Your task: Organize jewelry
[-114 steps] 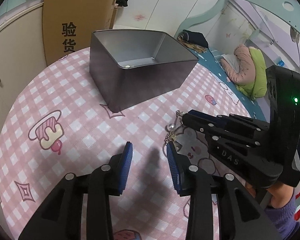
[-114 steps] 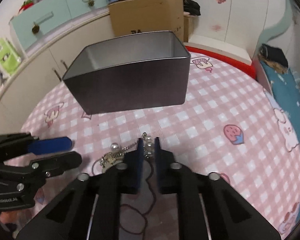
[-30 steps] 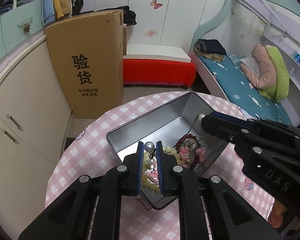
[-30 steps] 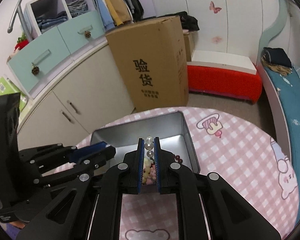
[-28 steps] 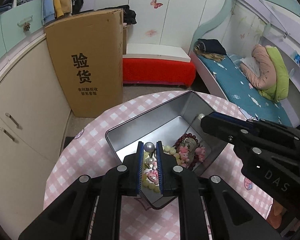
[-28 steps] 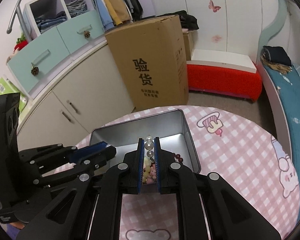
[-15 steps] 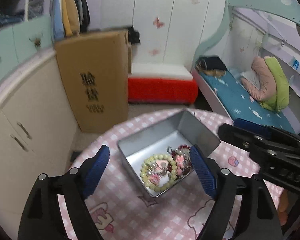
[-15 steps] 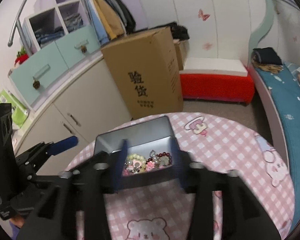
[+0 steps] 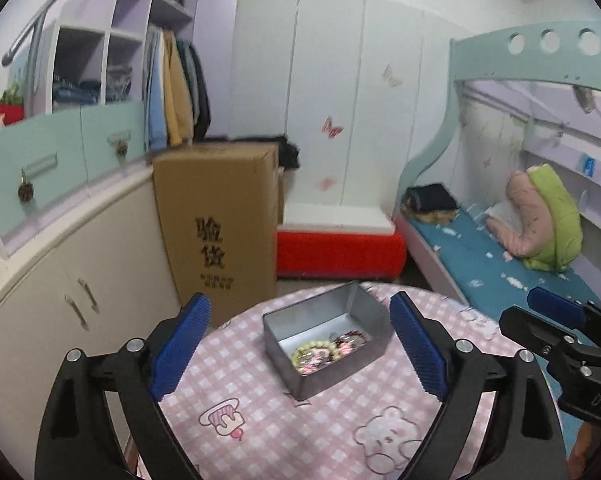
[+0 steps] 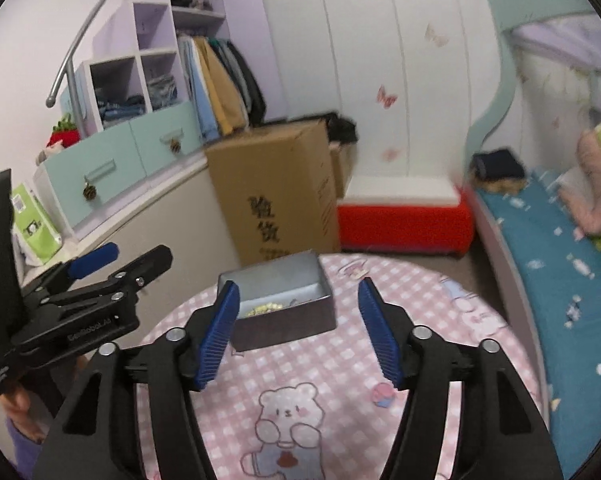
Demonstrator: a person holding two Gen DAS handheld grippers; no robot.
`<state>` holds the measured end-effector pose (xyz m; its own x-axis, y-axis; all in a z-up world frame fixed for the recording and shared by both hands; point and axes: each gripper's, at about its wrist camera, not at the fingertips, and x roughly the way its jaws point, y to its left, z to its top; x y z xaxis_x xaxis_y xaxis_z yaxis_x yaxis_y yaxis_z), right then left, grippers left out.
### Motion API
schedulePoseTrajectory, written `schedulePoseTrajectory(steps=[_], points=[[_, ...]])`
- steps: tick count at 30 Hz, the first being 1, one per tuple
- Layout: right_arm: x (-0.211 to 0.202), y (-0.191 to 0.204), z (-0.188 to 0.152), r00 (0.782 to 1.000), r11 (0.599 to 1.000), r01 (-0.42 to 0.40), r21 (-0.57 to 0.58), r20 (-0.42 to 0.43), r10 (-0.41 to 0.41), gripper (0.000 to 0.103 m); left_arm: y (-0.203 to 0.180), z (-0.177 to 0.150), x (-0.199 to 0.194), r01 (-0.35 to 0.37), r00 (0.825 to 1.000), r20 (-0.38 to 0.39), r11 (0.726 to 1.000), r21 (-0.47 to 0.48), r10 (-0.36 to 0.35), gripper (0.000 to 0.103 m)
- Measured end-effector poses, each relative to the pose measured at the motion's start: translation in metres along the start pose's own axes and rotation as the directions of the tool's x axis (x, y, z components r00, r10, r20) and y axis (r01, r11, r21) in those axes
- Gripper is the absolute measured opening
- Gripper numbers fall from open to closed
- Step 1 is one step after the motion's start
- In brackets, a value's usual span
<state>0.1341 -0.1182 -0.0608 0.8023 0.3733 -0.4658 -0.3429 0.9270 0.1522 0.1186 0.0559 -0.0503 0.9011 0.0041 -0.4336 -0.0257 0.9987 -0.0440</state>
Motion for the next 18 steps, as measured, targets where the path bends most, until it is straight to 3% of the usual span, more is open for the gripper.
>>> schedulePoseTrajectory(steps=[9, 18], points=[[-0.086, 0.019, 0.001, 0.983, 0.992, 0.107, -0.067, 0.154, -0.096, 0.067, -0.029, 0.001, -0.073, 0.054, 0.991, 0.121, 0.996, 0.067, -0.062, 0.096], [-0.148, 0.028, -0.009, 0.951, 0.975, 0.201, -0.093, 0.258, -0.172, 0.073, -0.045, -0.002, -0.113, 0.067, 0.984, 0.160, 0.994, 0.084, -0.080, 0.096]])
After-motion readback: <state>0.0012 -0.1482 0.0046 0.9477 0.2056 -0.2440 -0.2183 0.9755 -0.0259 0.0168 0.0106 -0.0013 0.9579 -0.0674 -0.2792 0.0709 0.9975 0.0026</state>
